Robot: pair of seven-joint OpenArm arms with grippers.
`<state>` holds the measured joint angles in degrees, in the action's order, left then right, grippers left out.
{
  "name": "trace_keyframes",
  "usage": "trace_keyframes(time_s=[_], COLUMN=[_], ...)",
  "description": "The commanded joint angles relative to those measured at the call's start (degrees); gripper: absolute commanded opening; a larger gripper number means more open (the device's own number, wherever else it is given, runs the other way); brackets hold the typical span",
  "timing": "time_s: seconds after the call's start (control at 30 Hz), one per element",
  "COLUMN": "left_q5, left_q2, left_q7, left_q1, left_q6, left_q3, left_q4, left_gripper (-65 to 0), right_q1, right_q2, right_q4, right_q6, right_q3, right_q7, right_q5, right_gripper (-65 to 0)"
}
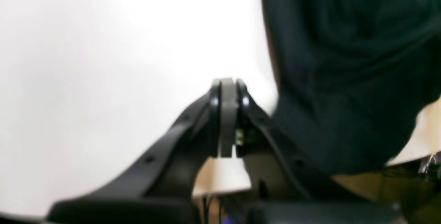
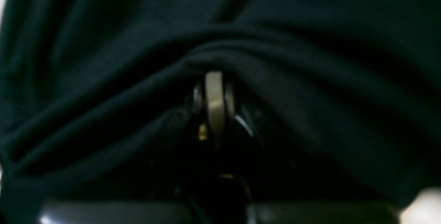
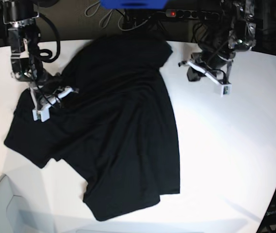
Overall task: Layout the t-shirt on the table in an organized manner, then fold the t-shirt properly
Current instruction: 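Release the shirt and lift both grippers away, then grasp the bunched collar with the left gripper and pull it outward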
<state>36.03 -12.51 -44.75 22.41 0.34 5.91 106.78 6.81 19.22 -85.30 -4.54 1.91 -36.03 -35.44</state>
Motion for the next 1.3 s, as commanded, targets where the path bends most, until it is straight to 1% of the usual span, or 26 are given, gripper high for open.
trace_keyframes(time_s=[0.0, 0.1, 0.17, 0.27, 0.33, 0.4, 0.47, 0.6, 0.7, 0.77, 0.93, 1.0, 1.1, 1.2, 1.27], left_q5=[0.7, 0.6, 0.1, 0.0, 0.0, 0.0, 0.0, -0.1, -0.1, -0.1, -0.1, -0.1, -0.1, -0.1, -0.1], left_q2=[0.2, 1.0, 1.2, 3.0, 3.5, 3.8, 5.1, 5.5, 6.1, 6.6, 6.4, 6.5, 6.5, 6.6, 6.6], left_q7=[1.1, 1.2, 1.3, 1.1, 0.8, 1.4, 1.4, 1.6, 4.1, 6.3, 14.6, 16.5, 18.9, 21.7, 23.8], left_q1=[-1.2, -5.2, -9.7, -17.4, -23.2, -29.1, -35.5, -46.3, -51.9, -53.2, -53.5, -53.5, -53.5, -54.2, -55.3], left_q6=[-0.2, -0.1, -0.1, 0.0, 0.0, 0.0, 0.0, 0.0, 0.0, 0.0, 0.0, 0.1, 0.1, 0.1, 0.1], left_q3=[0.2, 0.2, 0.1, 0.1, -0.1, -0.4, -0.4, -0.5, -0.6, -2.0, -12.3, -15.5, -18.2, -19.4, -21.5], left_q4=[2.2, 3.6, 3.1, -2.7, -7.6, -14.0, -22.3, -40.0, -50.3, -54.0, -55.1, -55.4, -57.6, -62.9, -67.9], left_gripper=[-64.9, -64.9, -64.9, -64.9, -64.9, -64.9, -64.9, -64.9, -64.9, -64.9, -64.9, -64.9, -64.9, -64.9, -64.9], right_q1=[0.4, 3.7, 6.2, 10.4, 13.1, 15.2, 16.6, 19.0, 19.3, 19.4, 19.0, 18.8, 17.1, 15.8, 14.9], right_q2=[0.0, -0.4, -1.7, -3.8, -6.1, -7.4, -8.0, -8.2, -8.2, -8.2, -8.2, -8.2, -8.2, -8.2, -8.1], right_q4=[-2.7, -10.4, -15.8, -22.4, -25.1, -26.4, -26.5, -26.3, -26.3, -26.3, -25.5, -24.7, -22.9, -20.4, -19.0], right_q6=[-0.3, -0.3, -0.3, -0.3, -0.3, -0.3, -0.3, -0.3, -0.3, -0.2, -0.2, -0.2, -0.1, -0.1, -0.1], right_q3=[-0.7, -2.2, -2.3, -2.0, -1.0, 0.6, 3.1, 9.3, 12.2, 14.0, 18.8, 20.2, 21.9, 22.3, 22.1], right_q7=[-0.2, -0.4, -0.5, -0.5, -0.5, -0.5, -0.5, -0.4, -0.4, -0.3, -0.5, -0.2, -0.3, -0.2, -0.2], right_q5=[-0.6, -0.7, -0.7, -0.7, -0.7, -0.6, -0.6, -0.5, -0.5, -0.5, -0.4, -0.3, -0.3, -0.3, -0.3], right_gripper=[-65.0, -65.0, -65.0, -65.0, -65.0, -65.0, -65.0, -65.0, -65.0, -65.0, -65.0, -65.0, -65.0, -65.0, -65.0])
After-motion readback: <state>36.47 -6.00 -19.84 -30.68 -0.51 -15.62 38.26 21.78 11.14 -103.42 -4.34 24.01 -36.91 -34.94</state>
